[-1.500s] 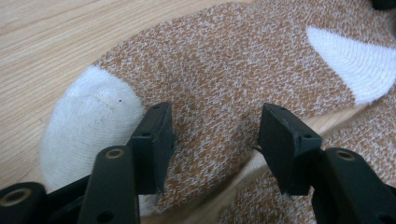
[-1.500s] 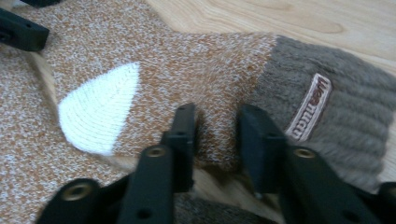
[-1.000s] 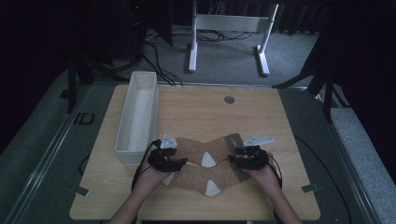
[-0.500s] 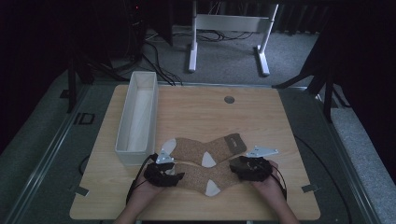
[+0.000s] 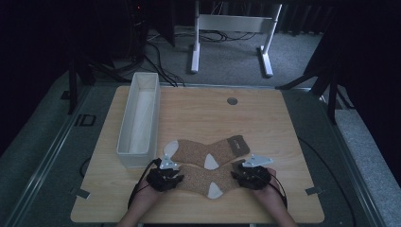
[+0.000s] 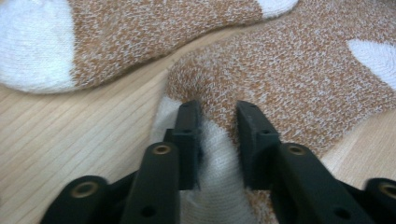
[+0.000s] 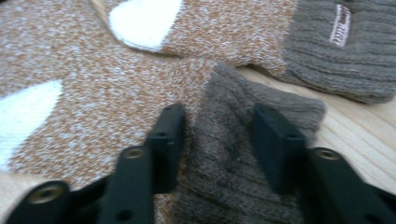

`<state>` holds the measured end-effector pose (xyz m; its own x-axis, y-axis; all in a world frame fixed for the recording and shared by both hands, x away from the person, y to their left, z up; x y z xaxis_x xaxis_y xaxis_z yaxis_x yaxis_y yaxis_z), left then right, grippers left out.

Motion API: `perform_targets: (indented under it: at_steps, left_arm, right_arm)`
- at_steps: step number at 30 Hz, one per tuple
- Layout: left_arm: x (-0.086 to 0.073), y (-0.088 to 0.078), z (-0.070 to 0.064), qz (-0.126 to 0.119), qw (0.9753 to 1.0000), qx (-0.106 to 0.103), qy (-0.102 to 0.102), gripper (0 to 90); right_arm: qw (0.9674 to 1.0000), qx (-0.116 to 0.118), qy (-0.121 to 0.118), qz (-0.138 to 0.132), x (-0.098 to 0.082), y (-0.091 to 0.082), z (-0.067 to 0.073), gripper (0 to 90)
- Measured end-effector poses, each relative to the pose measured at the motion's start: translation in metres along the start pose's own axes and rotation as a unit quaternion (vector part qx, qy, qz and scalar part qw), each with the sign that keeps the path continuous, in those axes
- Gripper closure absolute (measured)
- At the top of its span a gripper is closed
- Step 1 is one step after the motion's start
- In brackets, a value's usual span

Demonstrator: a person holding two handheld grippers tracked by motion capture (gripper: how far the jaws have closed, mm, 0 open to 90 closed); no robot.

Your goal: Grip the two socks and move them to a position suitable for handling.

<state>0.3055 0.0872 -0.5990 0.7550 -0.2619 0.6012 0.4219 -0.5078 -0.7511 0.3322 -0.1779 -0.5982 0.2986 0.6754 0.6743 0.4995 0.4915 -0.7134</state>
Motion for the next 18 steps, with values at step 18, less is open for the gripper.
perform_targets:
  at_steps: [18]
  left_arm:
    - [0.044, -0.048, -0.003, -0.044, 0.9989, -0.004, -0.011, 78.6]
  right_arm:
    - [0.9982, 0.012, 0.009, -0.057, 0.040, -0.034, -0.009, 78.4]
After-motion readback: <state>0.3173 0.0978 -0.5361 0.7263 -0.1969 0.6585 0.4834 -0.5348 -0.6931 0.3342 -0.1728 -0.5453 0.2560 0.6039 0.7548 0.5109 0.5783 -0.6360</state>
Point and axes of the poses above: each handheld gripper's, and its own axes: y roughly forward along the jaws, x roughly out of its top, z roughly to its left, the point moved 7 cm from there along y, roughly forward along the jaws, and after that the axes turned 15 degrees about -y, right-handed, at the moved point
